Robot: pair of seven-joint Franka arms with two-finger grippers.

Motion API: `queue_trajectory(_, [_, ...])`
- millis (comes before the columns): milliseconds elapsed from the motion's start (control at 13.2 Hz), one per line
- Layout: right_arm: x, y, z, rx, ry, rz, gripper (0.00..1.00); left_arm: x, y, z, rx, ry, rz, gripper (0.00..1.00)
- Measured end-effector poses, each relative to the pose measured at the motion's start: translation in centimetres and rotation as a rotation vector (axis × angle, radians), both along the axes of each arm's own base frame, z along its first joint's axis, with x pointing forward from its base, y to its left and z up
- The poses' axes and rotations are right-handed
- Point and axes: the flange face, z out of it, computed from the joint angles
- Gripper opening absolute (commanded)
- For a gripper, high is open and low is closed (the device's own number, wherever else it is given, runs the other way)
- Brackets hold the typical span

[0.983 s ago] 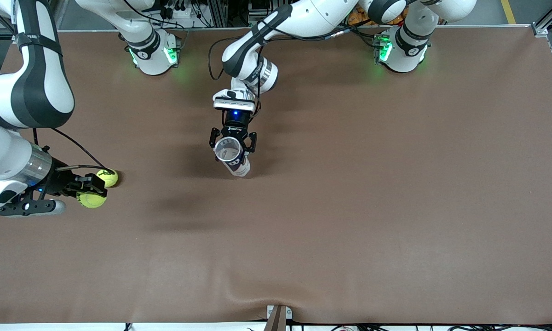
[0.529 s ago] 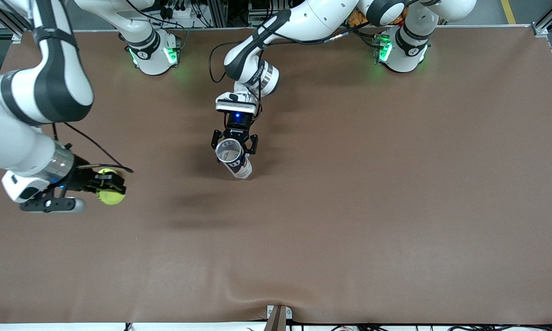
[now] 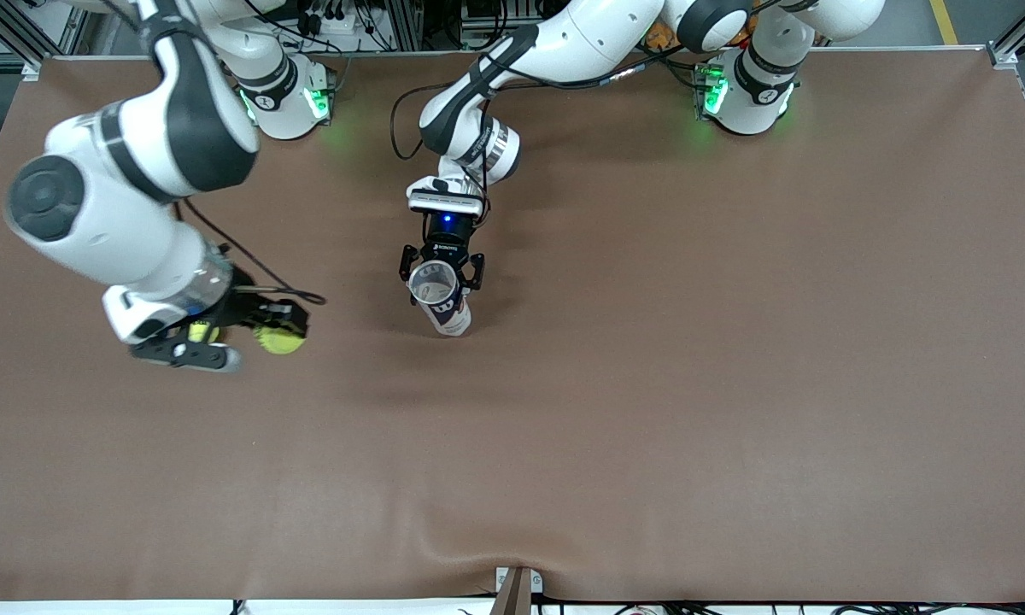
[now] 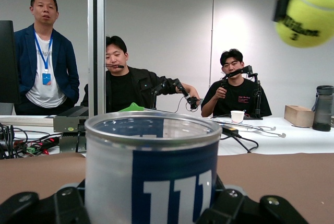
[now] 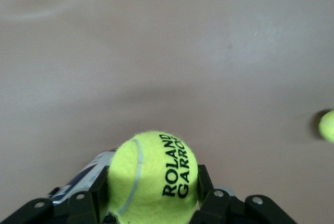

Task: Insert tennis ball vertically with right arm
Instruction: 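Carry the Roland Garros ball over the can opening with the right gripper, then open the right gripper to drop the ball into the can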

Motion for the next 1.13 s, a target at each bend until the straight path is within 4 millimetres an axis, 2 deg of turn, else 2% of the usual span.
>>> queue_trajectory(302, [-3.0, 7.4, -0.2, -0.003, 0.025, -0.061, 0.32, -0.3, 0.0, -0.6, 0.003, 0.006, -0.003, 0.78])
queue_trajectory(529, [-5.2, 11.4, -0.7, -0.011, 0.043, -0.086, 0.32, -0.5, 0.0, -0.9, 0.001, 0.012, -0.002, 0.79])
queue_trajectory(680, [-6.1, 12.9, -1.5, -0.02, 0.05, -0.093, 0.32, -0.5, 0.0, -0.9, -0.001, 0.013, -0.001, 0.79])
queue_trajectory(907, [-7.2, 14.6, -4.0, -0.025, 0.045, -0.111, 0.32, -0.5, 0.0, -0.9, -0.002, 0.013, 0.0, 0.79])
queue_trajectory(1134, [-8.2, 15.8, -5.5, -0.03, 0.047, -0.107, 0.32, -0.5, 0.0, -0.9, -0.002, 0.013, 0.0, 0.79])
